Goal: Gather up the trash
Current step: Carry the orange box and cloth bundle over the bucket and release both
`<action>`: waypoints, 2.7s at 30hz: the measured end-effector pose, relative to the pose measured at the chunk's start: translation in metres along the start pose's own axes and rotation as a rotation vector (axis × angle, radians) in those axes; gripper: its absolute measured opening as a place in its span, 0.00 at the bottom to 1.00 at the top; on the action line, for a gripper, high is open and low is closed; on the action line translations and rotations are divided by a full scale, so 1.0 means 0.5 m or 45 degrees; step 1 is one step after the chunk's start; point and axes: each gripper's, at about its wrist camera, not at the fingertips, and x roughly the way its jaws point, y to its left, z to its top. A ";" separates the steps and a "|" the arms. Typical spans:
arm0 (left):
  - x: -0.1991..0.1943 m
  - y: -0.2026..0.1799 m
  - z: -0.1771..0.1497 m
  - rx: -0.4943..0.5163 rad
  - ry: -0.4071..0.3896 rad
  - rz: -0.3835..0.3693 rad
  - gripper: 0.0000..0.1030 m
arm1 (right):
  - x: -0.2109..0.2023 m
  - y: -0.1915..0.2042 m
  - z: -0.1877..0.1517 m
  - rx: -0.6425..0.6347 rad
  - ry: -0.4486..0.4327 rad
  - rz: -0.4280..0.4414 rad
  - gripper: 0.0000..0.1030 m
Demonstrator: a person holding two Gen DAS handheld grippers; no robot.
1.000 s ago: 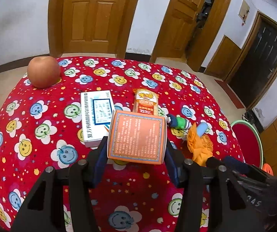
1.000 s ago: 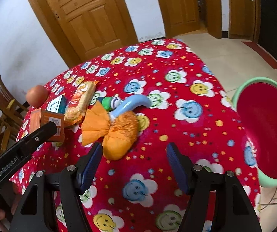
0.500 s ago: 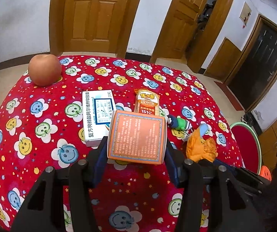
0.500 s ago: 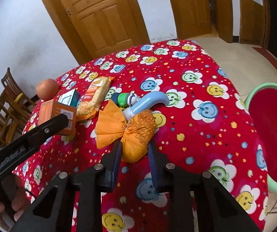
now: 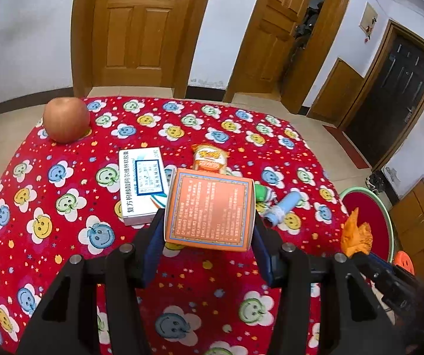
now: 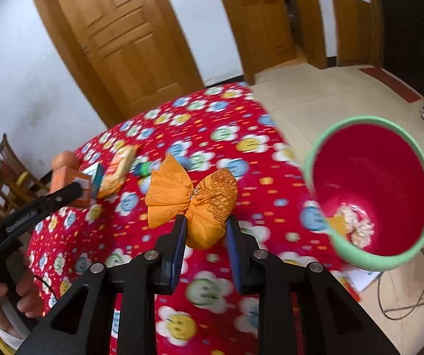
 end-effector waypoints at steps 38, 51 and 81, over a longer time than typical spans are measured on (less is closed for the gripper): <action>0.011 -0.327 -0.032 0.283 0.169 -0.258 0.52 | -0.093 -0.370 -0.020 0.423 -0.146 -0.274 0.49; 0.081 -0.462 -0.066 0.447 0.265 -0.311 0.52 | -0.145 -0.405 -0.045 0.453 -0.212 -0.296 0.60; 0.154 -0.565 -0.090 0.507 0.341 -0.324 0.63 | -0.163 -0.465 -0.073 0.550 -0.233 -0.289 0.60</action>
